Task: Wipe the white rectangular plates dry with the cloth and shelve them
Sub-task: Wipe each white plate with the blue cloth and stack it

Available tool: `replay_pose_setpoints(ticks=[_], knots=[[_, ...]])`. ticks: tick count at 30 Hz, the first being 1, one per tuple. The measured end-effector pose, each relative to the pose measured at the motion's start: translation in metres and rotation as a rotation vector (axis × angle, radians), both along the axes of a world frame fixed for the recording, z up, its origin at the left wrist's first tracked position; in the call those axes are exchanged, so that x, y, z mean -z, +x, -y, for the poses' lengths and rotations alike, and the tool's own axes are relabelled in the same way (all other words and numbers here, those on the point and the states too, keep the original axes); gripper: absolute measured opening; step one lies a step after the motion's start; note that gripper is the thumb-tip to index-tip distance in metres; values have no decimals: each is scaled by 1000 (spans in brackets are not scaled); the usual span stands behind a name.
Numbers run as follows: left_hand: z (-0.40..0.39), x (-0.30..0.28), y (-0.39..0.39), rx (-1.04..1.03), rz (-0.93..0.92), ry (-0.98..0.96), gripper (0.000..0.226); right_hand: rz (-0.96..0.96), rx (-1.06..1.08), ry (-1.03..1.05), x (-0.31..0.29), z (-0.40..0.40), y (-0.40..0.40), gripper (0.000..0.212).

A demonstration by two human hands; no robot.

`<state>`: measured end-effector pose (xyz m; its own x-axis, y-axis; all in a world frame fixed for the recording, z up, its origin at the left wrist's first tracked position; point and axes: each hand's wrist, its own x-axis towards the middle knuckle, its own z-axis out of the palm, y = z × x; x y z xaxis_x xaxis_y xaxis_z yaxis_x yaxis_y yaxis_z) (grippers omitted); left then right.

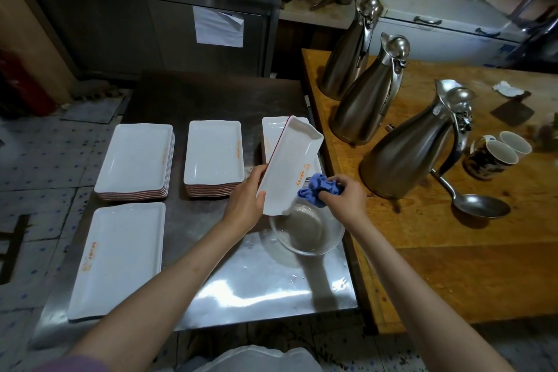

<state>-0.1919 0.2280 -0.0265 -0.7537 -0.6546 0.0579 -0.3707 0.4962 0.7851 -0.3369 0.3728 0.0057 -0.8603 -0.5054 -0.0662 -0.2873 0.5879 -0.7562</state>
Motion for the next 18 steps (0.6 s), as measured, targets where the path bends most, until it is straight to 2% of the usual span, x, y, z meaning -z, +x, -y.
replay_pose_setpoints(ticks=[5,11,14,18], knots=[[0,-1,-1,6,3,124,52,12,0,3,0,-2,1,26],[4,-3,0,1,-33,467,54,-8,29,-44,-1,0,6,32],[2,-7,2,-25,-103,737,52,-62,-11,-78,-2,1,9,34],[-1,-11,1,-55,-170,897,48,-205,-145,34,1,4,13,36]])
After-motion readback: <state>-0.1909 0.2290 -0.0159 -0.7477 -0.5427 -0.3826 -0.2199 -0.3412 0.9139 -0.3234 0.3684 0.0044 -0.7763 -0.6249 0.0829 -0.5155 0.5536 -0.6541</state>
